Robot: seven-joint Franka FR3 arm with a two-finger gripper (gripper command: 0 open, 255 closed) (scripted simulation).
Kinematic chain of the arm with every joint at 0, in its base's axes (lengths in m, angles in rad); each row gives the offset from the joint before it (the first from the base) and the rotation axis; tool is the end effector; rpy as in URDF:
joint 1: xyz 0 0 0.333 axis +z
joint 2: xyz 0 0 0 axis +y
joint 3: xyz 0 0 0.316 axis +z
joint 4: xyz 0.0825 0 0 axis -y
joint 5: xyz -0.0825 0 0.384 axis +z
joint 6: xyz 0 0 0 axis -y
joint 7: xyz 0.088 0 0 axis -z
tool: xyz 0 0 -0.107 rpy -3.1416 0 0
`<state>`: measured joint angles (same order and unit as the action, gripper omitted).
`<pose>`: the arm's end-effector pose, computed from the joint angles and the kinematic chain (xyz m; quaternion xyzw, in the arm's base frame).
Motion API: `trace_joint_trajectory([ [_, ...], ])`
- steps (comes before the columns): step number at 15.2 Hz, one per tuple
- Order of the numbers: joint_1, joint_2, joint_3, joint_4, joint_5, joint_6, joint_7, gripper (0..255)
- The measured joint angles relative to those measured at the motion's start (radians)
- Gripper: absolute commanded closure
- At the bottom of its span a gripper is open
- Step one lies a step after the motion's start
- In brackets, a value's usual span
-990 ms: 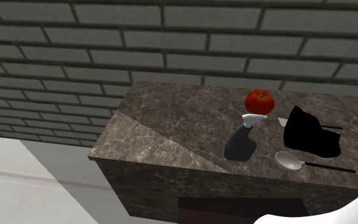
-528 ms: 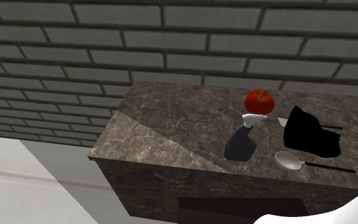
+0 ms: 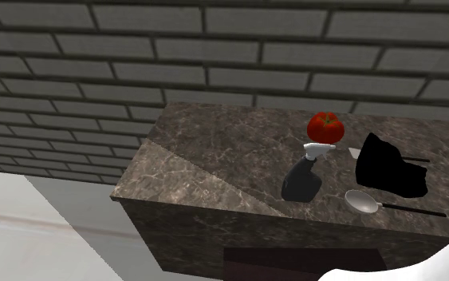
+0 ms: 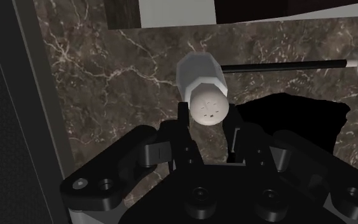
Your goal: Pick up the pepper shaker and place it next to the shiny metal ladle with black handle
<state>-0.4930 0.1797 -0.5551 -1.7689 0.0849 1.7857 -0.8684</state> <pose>0.3156 -0.5006 0.4591 -0.9926 0.1009 0.0441 0.0514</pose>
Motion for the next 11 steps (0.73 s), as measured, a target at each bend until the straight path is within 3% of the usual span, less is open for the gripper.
trace_joint_trajectory([
  [11,-0.006,0.046,0.007,-0.099,0.028,0.138,-0.019,255],
])
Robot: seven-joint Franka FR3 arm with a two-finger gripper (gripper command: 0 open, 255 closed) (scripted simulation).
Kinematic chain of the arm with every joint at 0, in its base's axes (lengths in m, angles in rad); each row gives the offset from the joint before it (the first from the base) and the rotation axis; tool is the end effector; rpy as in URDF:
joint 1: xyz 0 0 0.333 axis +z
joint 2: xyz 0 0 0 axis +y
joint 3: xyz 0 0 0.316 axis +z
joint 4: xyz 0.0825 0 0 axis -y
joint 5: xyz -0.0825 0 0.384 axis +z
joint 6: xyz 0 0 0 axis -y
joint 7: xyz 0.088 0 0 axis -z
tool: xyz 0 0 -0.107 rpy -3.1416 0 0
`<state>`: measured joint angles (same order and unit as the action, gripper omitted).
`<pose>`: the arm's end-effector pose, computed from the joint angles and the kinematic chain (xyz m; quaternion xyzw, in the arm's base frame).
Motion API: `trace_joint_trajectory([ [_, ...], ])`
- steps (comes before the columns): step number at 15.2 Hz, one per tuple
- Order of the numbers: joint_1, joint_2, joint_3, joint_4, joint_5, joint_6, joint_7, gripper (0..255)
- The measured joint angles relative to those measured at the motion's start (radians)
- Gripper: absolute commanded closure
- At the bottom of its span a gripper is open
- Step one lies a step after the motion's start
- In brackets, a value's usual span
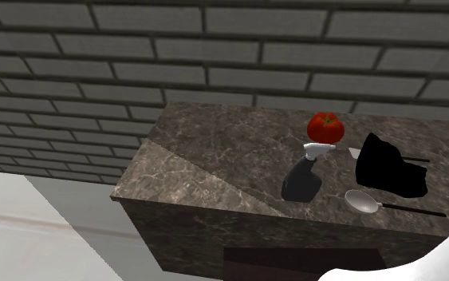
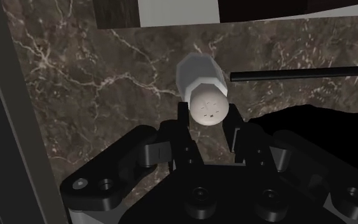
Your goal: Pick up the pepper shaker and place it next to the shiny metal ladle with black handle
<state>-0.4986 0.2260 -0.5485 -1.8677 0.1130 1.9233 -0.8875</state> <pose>0.3155 -0.5012 0.3999 -0.9926 0.1009 0.0442 0.0514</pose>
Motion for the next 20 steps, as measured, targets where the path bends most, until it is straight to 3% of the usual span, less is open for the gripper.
trace_joint_trajectory([
  [11,-0.005,0.028,0.005,-0.034,0.019,0.061,-0.012,255],
  [12,-0.005,0.028,0.005,-0.034,0.019,0.061,-0.012,0],
  [18,-0.005,0.030,0.005,-0.035,0.019,0.061,-0.012,0],
  [20,-0.005,0.024,0.003,0.001,0.014,0.021,-0.008,0],
])
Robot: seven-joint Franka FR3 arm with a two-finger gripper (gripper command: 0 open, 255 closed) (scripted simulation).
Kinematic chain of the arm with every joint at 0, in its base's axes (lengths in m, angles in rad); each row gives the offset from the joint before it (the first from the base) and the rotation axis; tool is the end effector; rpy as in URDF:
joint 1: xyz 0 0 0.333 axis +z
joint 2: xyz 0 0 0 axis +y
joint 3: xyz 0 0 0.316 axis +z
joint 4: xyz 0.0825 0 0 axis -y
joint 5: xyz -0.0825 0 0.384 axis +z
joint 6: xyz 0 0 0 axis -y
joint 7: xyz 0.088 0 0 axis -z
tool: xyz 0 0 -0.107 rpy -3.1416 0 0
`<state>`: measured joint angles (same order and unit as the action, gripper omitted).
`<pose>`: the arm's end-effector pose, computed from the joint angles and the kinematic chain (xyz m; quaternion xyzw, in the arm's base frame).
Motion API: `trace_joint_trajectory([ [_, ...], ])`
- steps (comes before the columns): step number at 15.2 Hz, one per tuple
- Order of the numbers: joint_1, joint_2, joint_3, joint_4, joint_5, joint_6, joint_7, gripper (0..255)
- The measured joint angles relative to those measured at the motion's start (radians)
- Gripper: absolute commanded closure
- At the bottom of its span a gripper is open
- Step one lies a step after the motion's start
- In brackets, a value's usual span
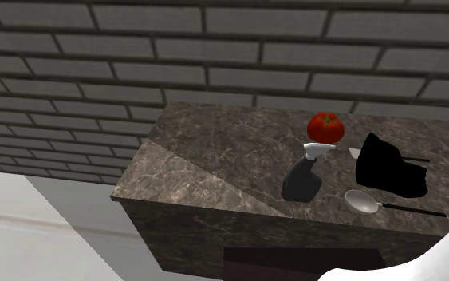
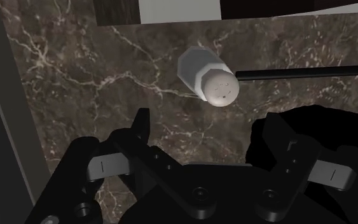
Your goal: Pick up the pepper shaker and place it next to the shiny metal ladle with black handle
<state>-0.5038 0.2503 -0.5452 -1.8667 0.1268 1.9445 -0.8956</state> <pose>0.3180 -0.5045 0.3891 -0.9926 0.1009 0.0436 0.0508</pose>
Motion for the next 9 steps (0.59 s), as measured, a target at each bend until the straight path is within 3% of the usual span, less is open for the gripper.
trace_joint_trajectory([
  [3,0.002,-0.021,-0.004,0.048,-0.014,-0.066,0.010,0],
  [9,0.001,-0.021,-0.005,0.063,-0.014,-0.081,0.009,0],
])
